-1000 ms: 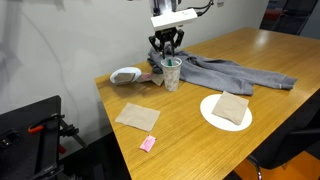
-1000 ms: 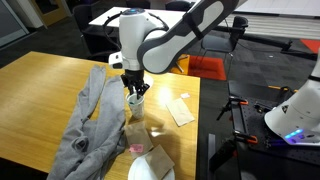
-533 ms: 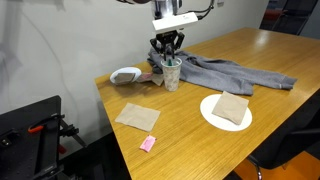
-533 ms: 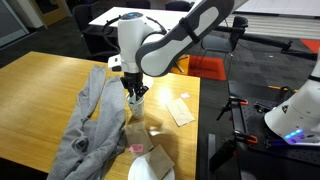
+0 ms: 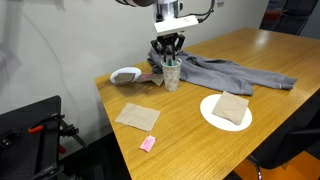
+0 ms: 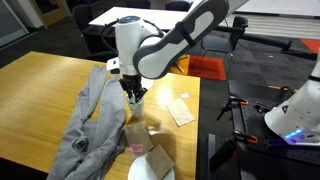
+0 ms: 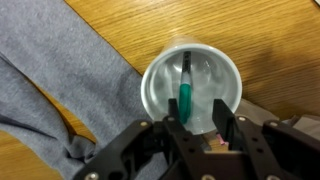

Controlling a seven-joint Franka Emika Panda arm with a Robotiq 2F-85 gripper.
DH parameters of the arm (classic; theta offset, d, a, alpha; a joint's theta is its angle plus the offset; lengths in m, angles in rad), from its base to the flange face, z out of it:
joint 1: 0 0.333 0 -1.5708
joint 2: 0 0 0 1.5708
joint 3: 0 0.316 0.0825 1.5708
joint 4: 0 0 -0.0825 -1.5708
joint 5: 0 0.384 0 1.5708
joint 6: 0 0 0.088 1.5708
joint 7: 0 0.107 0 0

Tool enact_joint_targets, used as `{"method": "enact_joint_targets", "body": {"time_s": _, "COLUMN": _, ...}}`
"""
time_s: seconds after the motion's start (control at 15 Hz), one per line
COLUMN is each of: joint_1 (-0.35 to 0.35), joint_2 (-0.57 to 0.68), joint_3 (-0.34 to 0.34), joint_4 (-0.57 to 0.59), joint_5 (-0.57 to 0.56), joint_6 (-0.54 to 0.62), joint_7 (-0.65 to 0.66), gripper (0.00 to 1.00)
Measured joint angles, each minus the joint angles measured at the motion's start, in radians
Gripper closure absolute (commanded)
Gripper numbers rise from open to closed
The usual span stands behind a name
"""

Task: Remove the marker from the mug cup and place it on the table

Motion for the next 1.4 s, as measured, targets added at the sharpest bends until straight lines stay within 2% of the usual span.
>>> {"method": "enact_joint_targets", "body": {"time_s": 0.47, "joint_1": 0.007, "joint_2": 0.03, "joint_3": 0.002, "joint_4": 0.033, "joint_5": 0.0, "joint_6": -0.013, "joint_7": 0.0, "gripper": 0.67}}
{"method": "enact_joint_targets", "body": {"time_s": 0.93, "joint_1": 0.007, "joint_2": 0.056, "joint_3": 0.005, "joint_4": 0.069, "joint_5": 0.0, "joint_6": -0.051, "joint_7": 0.0, "gripper": 0.68}}
{"method": "enact_joint_targets", "body": {"time_s": 1.2, "joint_1": 0.007, "joint_2": 0.068, "joint_3": 0.005, "joint_4": 0.089, "joint_5": 0.0, "joint_6": -0.071, "joint_7": 0.0, "gripper": 0.8}}
{"method": "enact_joint_targets", "body": {"time_s": 1.27, "joint_1": 0.007, "joint_2": 0.071, "joint_3": 0.005, "joint_4": 0.093, "joint_5": 0.0, "joint_6": -0.075, "joint_7": 0.0, "gripper": 0.84}}
{"method": "enact_joint_targets", "body": {"time_s": 1.33, "joint_1": 0.007, "joint_2": 0.073, "joint_3": 0.005, "joint_4": 0.095, "joint_5": 0.0, "joint_6": -0.077, "joint_7": 0.0, "gripper": 0.94}}
{"method": "enact_joint_targets", "body": {"time_s": 1.4, "joint_1": 0.007, "joint_2": 0.075, "joint_3": 0.005, "joint_4": 0.097, "joint_5": 0.0, "joint_6": -0.078, "joint_7": 0.0, "gripper": 0.97}}
